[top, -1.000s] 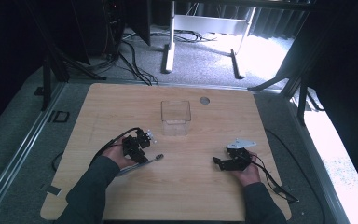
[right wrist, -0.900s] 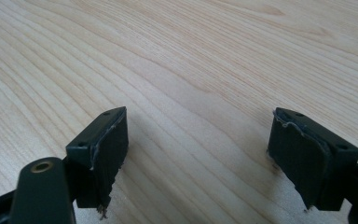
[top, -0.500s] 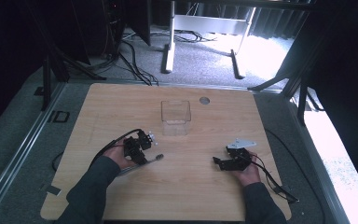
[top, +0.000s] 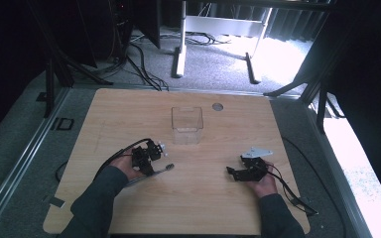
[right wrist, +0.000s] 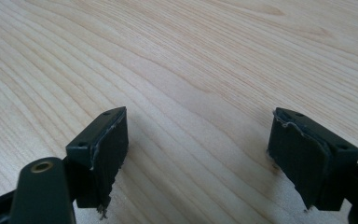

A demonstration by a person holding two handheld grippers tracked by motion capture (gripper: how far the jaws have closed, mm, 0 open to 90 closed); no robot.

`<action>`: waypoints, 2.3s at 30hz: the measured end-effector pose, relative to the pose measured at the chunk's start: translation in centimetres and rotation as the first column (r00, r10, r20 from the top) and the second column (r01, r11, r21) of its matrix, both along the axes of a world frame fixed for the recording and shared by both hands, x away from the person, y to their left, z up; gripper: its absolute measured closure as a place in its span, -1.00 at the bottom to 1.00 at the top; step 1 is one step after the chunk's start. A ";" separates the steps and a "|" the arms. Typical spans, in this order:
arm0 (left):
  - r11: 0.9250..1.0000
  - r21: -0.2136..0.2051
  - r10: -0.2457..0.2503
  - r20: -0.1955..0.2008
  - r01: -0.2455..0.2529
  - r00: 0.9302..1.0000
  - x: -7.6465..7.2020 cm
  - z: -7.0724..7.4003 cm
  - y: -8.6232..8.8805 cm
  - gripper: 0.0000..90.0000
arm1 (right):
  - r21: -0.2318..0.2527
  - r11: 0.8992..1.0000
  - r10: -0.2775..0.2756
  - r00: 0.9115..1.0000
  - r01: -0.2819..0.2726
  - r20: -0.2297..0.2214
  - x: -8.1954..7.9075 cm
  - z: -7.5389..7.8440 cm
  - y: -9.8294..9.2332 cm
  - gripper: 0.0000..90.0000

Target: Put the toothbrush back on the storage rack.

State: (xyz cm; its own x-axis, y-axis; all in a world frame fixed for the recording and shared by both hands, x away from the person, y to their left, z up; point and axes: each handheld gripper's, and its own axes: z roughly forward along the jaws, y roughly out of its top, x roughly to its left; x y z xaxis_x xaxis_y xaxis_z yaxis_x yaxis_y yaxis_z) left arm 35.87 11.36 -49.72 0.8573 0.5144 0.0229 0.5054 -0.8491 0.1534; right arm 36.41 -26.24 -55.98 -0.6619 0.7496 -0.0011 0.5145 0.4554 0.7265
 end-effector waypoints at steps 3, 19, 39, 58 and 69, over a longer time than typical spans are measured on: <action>1.000 0.000 -0.003 -0.006 0.003 1.000 0.0 -0.1 0.0 0.67 | 0.000 1.000 0.000 1.000 0.000 0.000 0.0 0.0 0.0 -0.56; 0.999 0.042 -0.009 -0.035 0.011 0.999 0.2 -1.1 -0.3 0.68 | 0.000 1.000 0.000 1.000 0.000 0.000 0.0 0.0 0.0 -0.56; 0.997 0.073 -0.017 -0.053 0.020 0.998 0.3 -1.6 -0.6 0.73 | 0.000 1.000 0.000 1.000 0.000 0.000 0.0 0.0 0.0 -0.56; 0.995 0.093 -0.016 -0.088 0.024 0.996 0.7 -1.9 -0.9 0.74 | 0.000 1.000 0.000 1.000 0.000 0.000 0.0 0.0 0.0 -0.56; 0.998 0.064 0.013 -0.070 -0.009 0.997 0.9 -1.3 -0.5 0.75 | 0.000 1.000 0.000 1.000 0.000 -0.001 0.0 0.0 0.0 -0.57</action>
State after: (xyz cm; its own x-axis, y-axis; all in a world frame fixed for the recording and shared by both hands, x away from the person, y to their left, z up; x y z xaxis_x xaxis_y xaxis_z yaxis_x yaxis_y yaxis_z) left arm 36.74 10.89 -51.06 0.8523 0.5231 -0.0042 0.5223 -0.8504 0.0630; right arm 36.41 -26.24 -55.98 -0.6619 0.7496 -0.0007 0.5149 0.4554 0.7263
